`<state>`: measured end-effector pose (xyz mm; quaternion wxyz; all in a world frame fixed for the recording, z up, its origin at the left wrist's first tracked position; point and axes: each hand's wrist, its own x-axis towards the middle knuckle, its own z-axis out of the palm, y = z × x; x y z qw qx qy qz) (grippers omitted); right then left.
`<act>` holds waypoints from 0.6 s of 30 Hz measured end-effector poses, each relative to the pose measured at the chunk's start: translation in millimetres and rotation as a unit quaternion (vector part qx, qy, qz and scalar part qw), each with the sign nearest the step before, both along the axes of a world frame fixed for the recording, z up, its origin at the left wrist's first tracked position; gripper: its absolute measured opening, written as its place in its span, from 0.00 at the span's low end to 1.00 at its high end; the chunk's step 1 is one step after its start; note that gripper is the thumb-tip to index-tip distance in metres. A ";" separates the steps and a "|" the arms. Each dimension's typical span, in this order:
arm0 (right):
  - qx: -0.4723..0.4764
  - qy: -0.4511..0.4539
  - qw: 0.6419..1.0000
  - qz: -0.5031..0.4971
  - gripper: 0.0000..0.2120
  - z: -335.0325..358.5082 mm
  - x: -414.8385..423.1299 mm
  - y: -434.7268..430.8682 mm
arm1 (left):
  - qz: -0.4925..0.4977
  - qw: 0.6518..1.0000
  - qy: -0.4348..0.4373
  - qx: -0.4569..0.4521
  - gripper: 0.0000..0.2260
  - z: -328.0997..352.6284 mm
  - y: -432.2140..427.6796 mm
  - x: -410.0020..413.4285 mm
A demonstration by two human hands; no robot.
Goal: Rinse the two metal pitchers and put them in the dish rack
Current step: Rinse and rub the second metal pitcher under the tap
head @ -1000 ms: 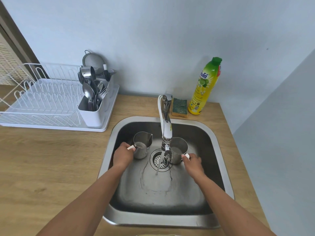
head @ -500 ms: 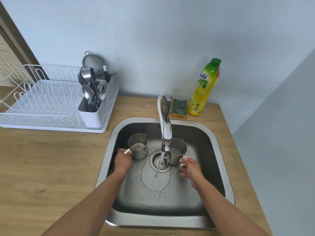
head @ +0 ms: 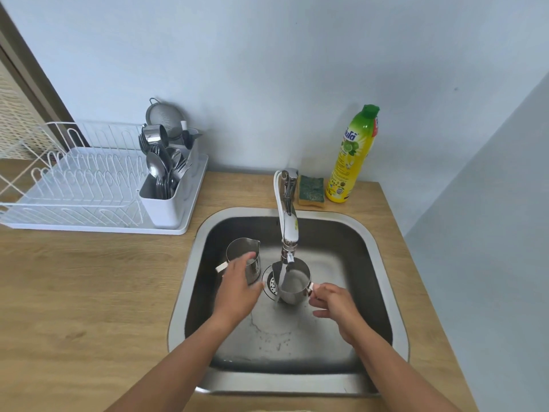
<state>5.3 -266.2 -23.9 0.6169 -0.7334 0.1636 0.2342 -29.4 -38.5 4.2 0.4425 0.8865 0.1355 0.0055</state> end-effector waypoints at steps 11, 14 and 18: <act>-0.042 -0.046 0.996 0.059 0.10 21.9 -11.3 -1.2 | -0.090 0.965 0.125 -0.213 0.37 -17.9 -17.5 0.2; -0.036 -0.063 0.996 0.049 0.10 24.5 -9.9 -6.7 | -0.099 0.968 0.116 -0.197 0.36 -13.1 -22.3 6.3; -0.016 -0.076 0.996 0.038 0.09 23.9 -4.3 -9.8 | -0.095 0.980 0.092 -0.147 0.34 -4.5 -26.2 14.0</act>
